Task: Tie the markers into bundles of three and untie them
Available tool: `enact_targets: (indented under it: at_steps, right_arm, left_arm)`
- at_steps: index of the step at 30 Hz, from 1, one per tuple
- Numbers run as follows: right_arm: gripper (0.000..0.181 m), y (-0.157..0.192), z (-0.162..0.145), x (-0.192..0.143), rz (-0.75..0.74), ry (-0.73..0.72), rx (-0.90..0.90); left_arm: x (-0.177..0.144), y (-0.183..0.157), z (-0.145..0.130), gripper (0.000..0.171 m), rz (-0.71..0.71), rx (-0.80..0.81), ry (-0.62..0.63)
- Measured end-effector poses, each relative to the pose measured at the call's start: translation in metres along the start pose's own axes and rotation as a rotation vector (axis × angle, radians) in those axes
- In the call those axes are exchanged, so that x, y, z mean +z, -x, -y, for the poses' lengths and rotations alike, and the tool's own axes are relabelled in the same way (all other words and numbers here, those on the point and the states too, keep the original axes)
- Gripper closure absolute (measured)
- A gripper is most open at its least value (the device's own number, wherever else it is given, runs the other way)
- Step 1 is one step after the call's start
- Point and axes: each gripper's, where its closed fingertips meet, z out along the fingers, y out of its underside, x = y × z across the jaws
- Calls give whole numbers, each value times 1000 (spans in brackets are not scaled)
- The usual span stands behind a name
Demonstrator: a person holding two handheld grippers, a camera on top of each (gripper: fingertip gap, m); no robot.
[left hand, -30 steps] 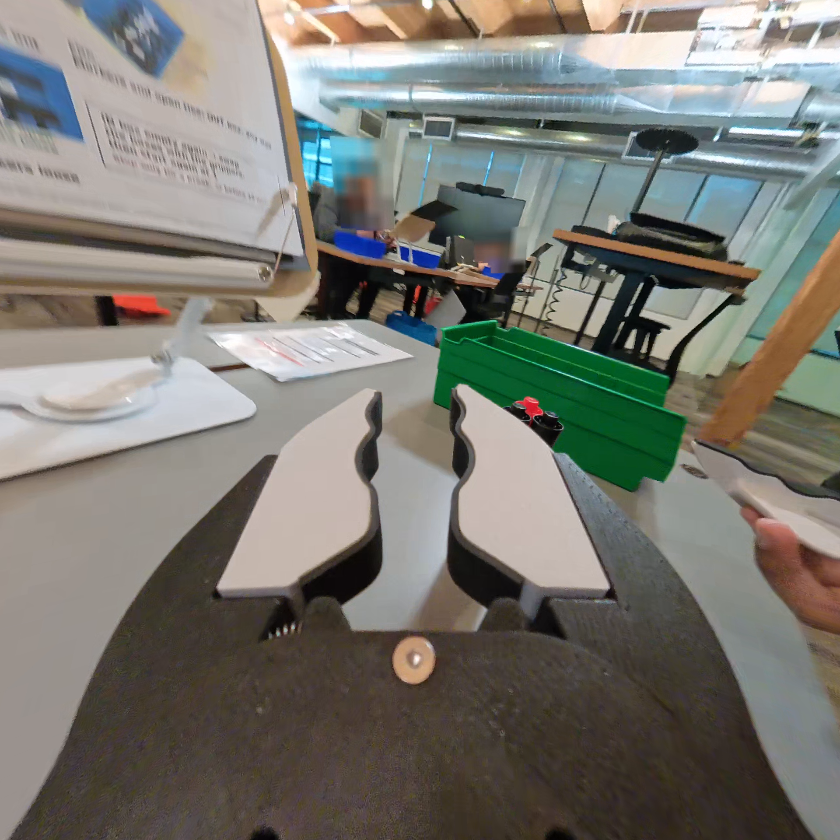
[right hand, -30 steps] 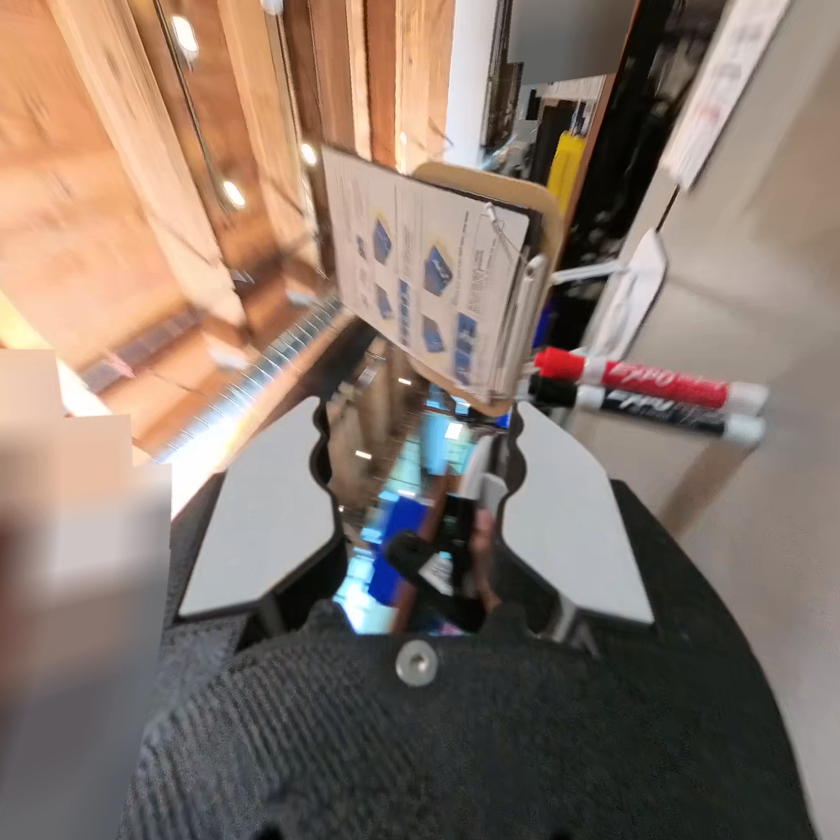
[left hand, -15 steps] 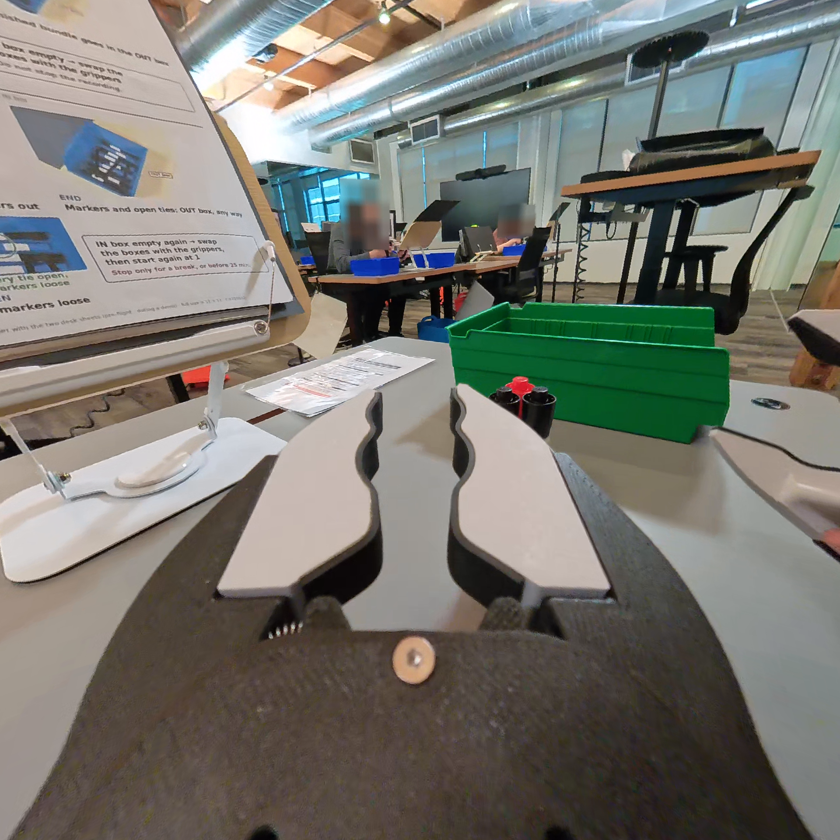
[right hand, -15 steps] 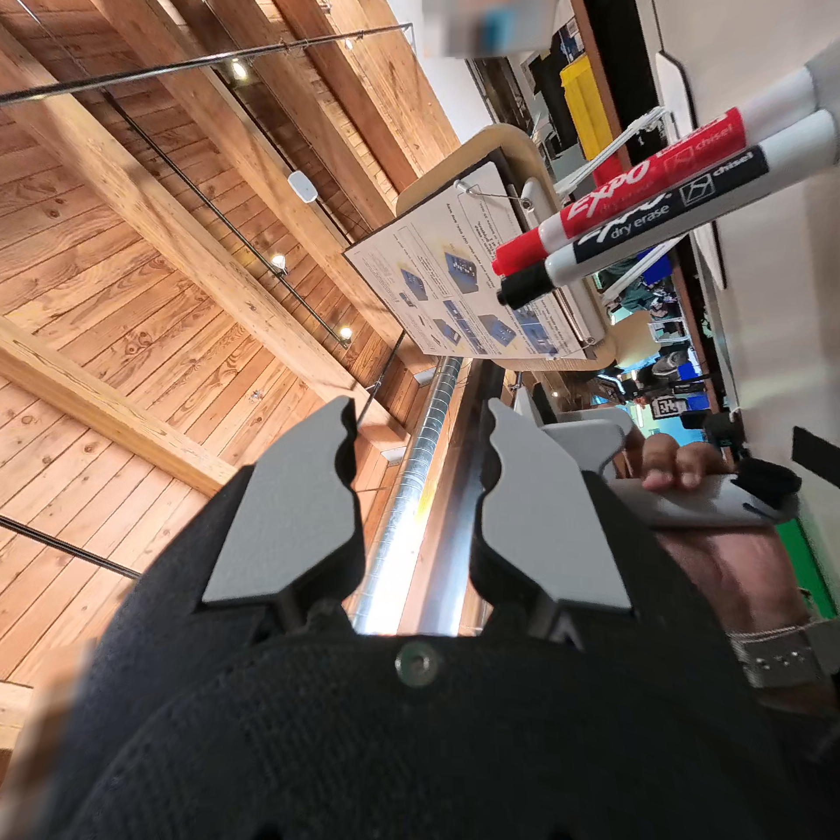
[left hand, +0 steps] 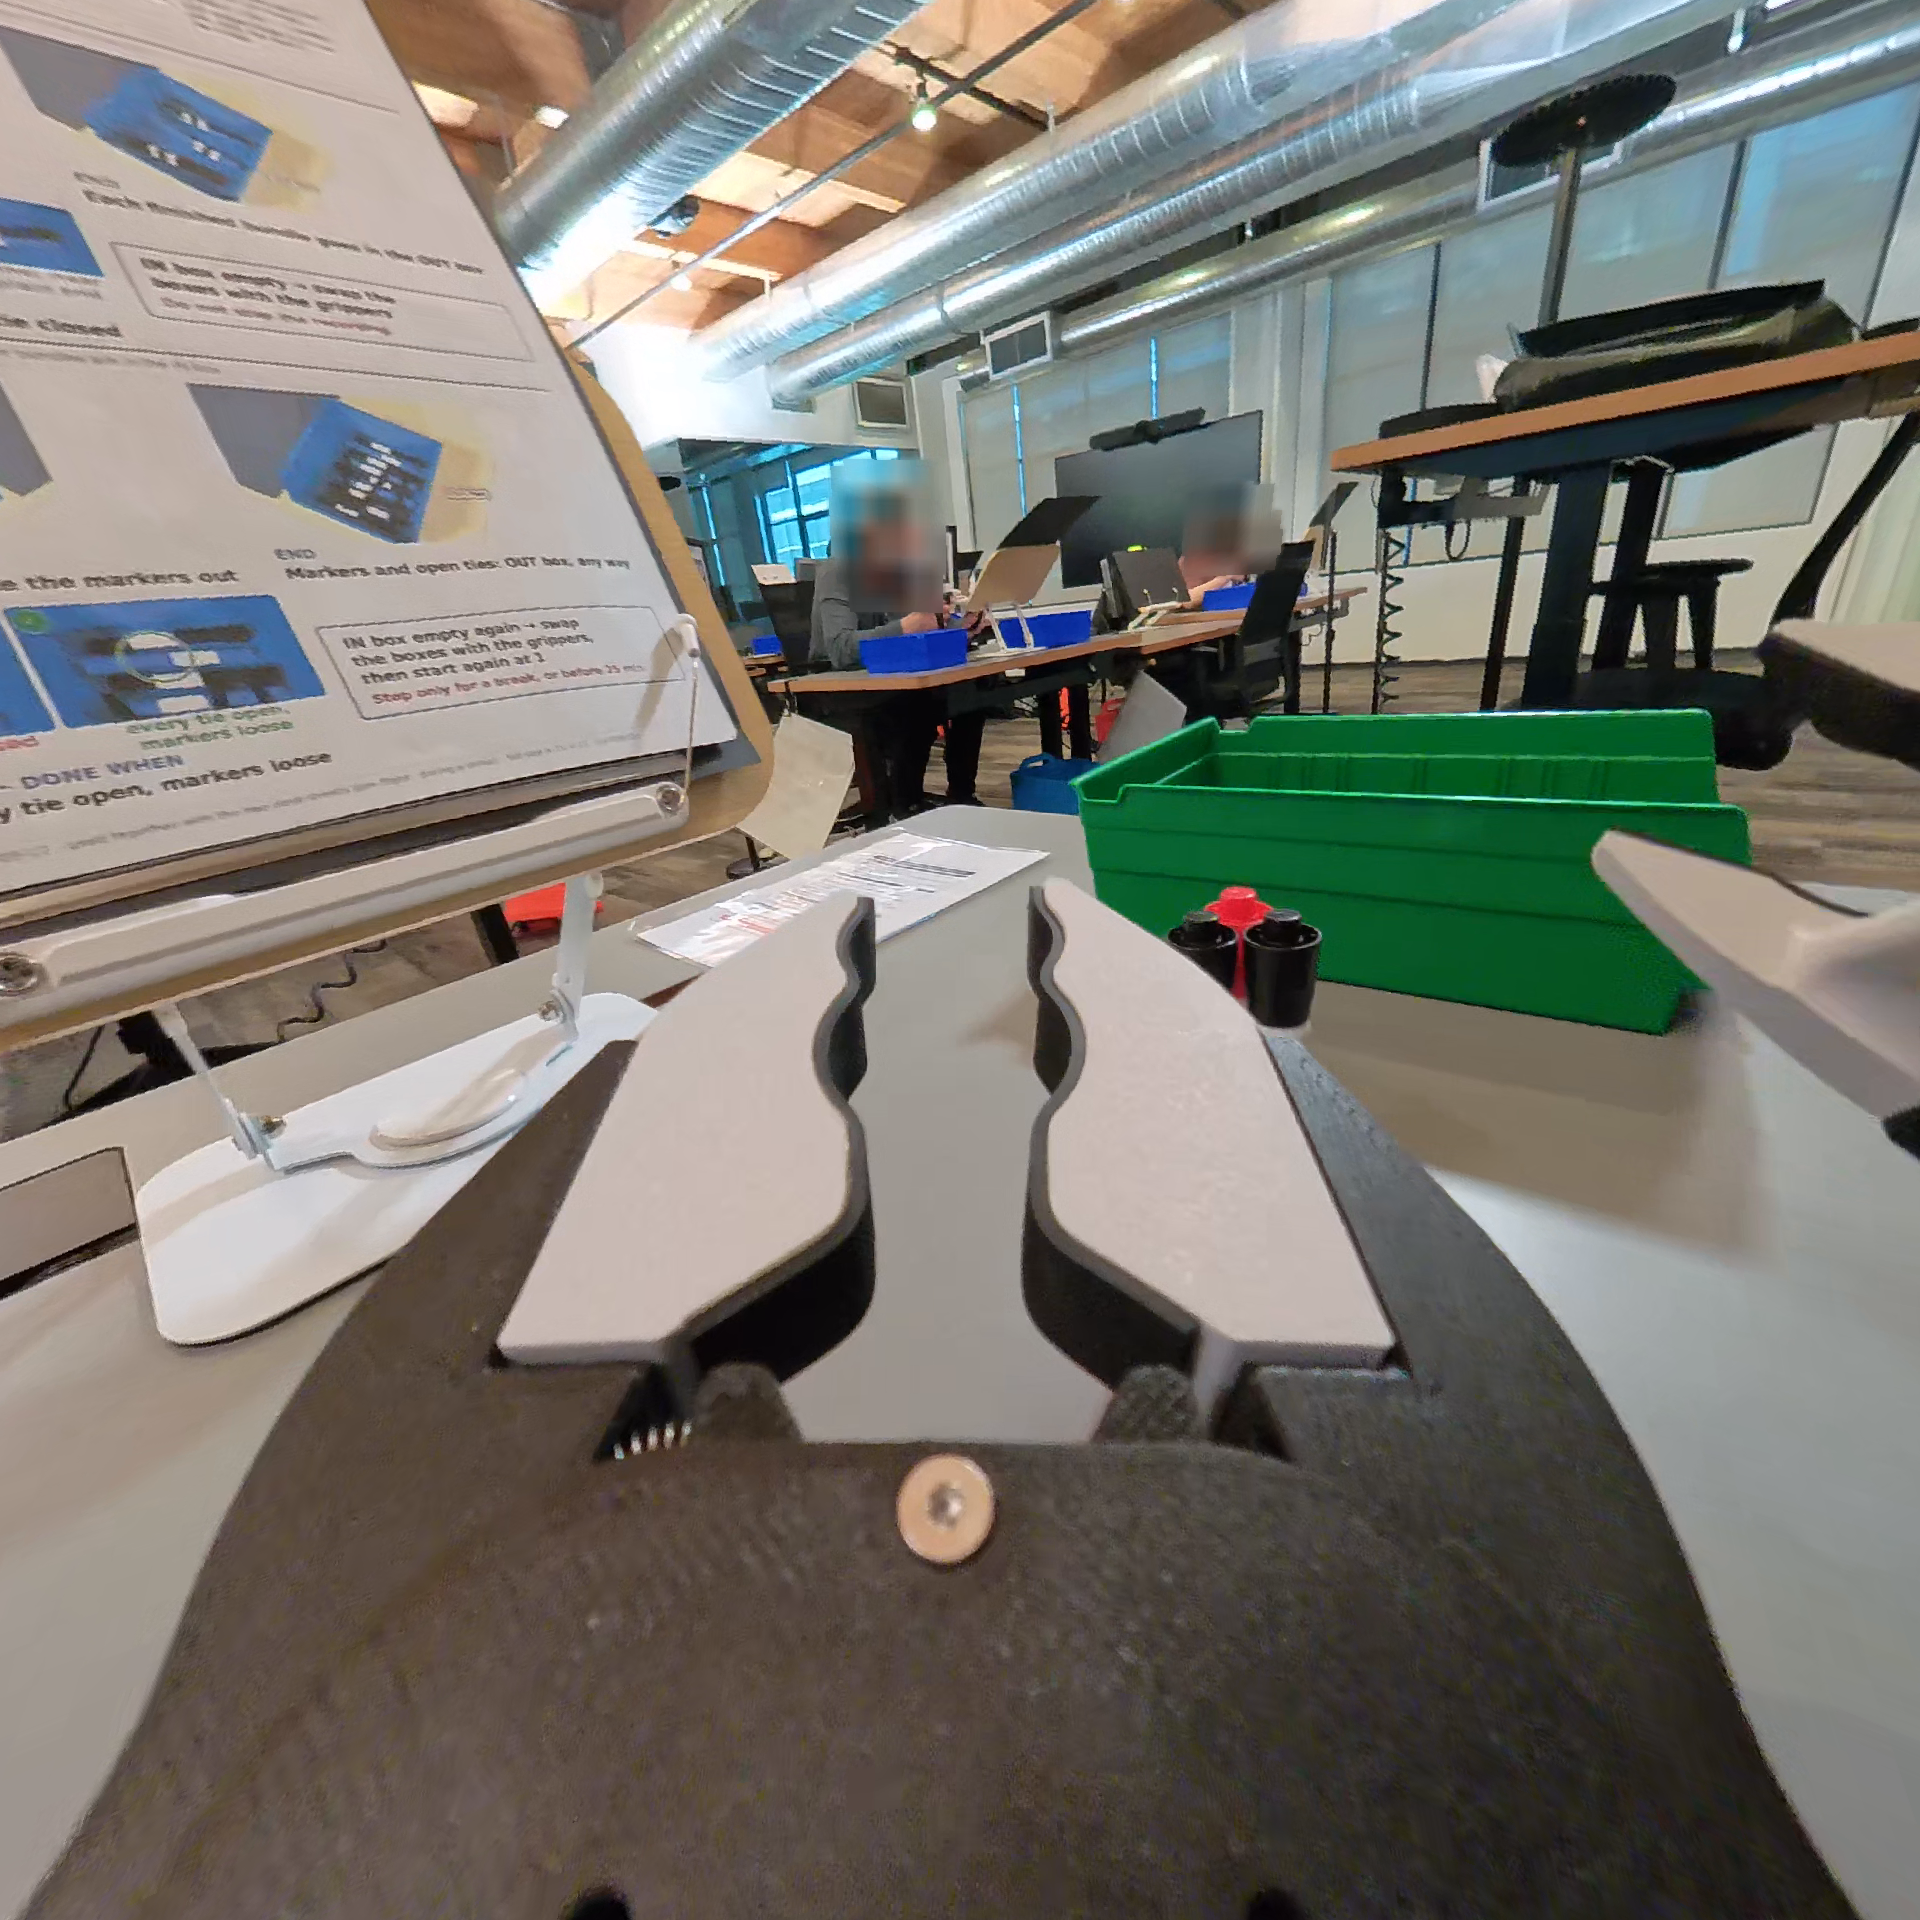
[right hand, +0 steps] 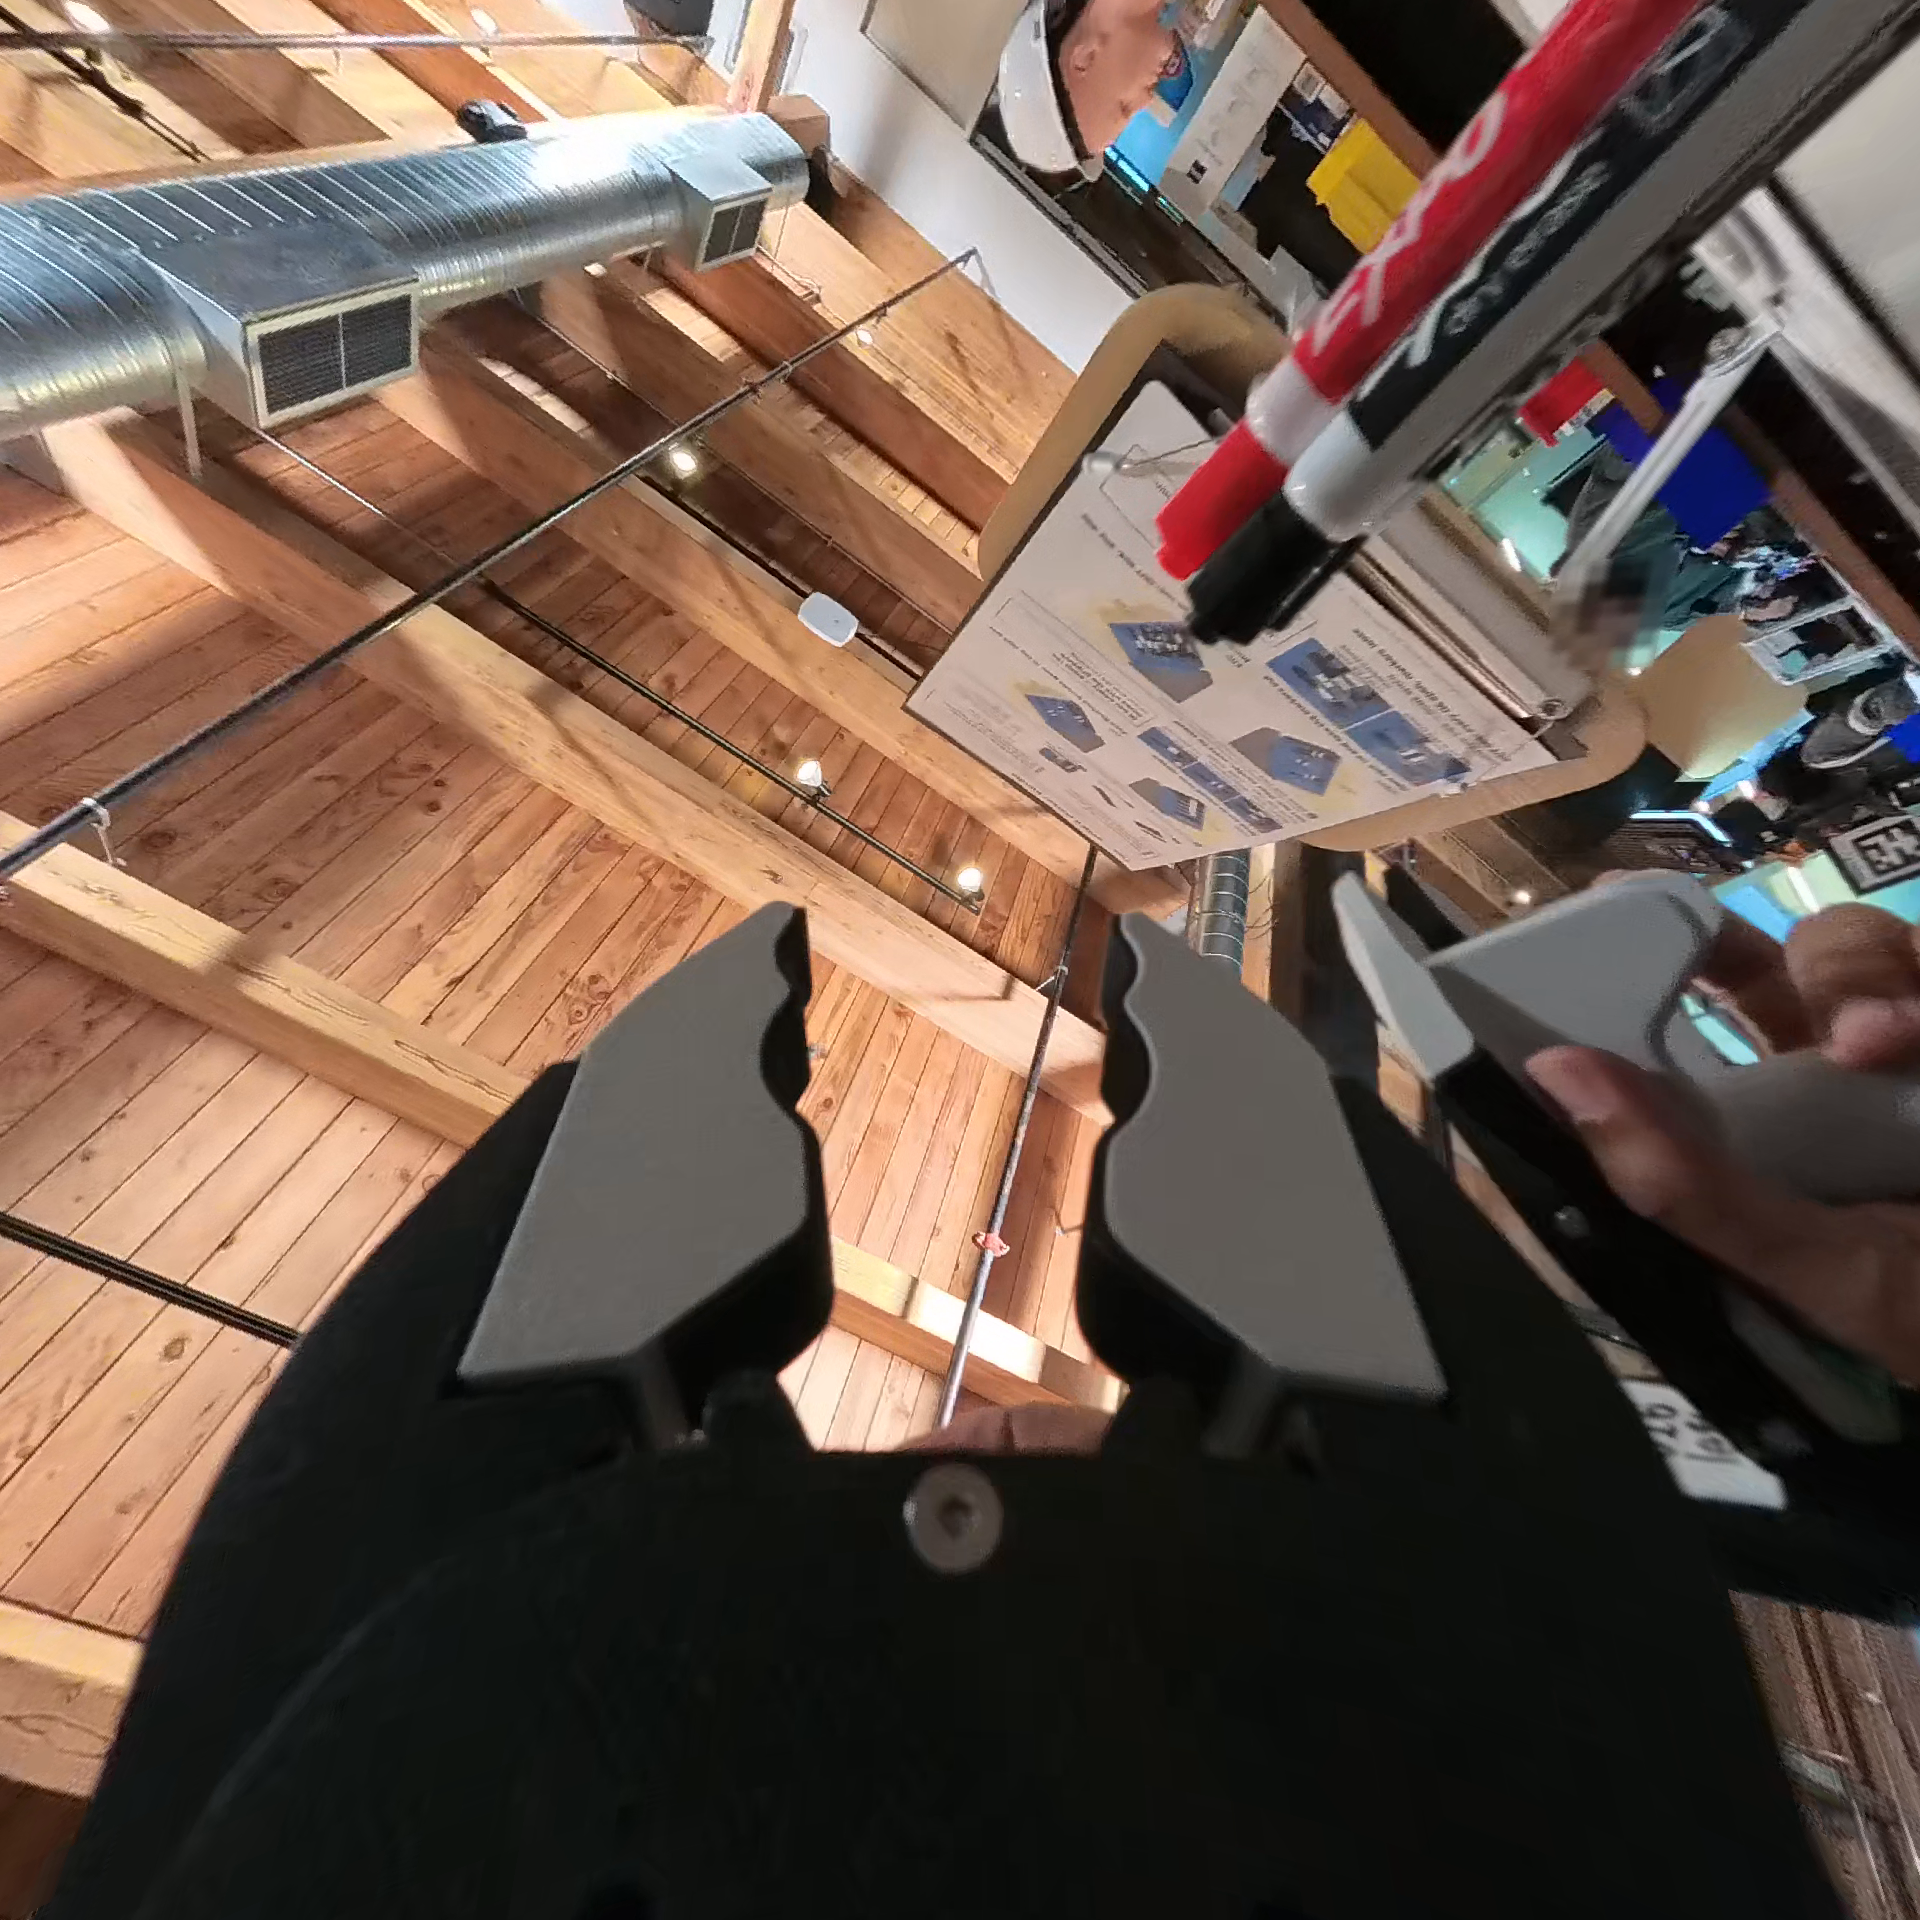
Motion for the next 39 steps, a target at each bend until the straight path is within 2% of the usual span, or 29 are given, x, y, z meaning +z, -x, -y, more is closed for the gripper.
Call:
enact_targets:
  at_steps: [3,8,10,13,21,24,26,28,29,32,35,39]
  right_arm:
    - [128,-2,0,7,-10,10,1]
    - [126,-25,15,-4,-62,-32,67]
    - [122,-27,12,-4,-54,-12,77]
    - [126,-24,4,0,-24,33,118]
    - [127,11,3,12,-5,91,-93]
    - [132,7,-15,13,-93,234,-298]
    - [125,6,-27,10,-141,353,-472]
    - [125,-5,-30,1,-276,475,-691]
    - [118,-7,-29,-5,-333,546,-810]
    - [114,-4,-12,-23,-498,720,-1157]
    - [110,17,11,-33,-570,787,-1448]
    - [109,32,31,-51,-635,866,-1637]
  left_arm:
    - [-1,4,0,141,18,17,2]
    - [-1,0,-1,141,15,50,4]
    - [0,-3,-2,141,3,47,3]
    - [-1,-4,-3,141,-5,74,9]
    - [1,-6,-9,140,-30,80,25]
    - [1,-10,-9,138,-47,84,38]
    - [1,-15,-9,135,-60,93,55]
    - [1,-22,-6,133,-81,127,71]
    - [0,-27,-7,130,-102,168,95]
    - [-5,-38,-4,124,-131,367,159]
    - [-14,-50,5,123,-133,655,180]
    - [-27,-68,0,118,-211,952,283]
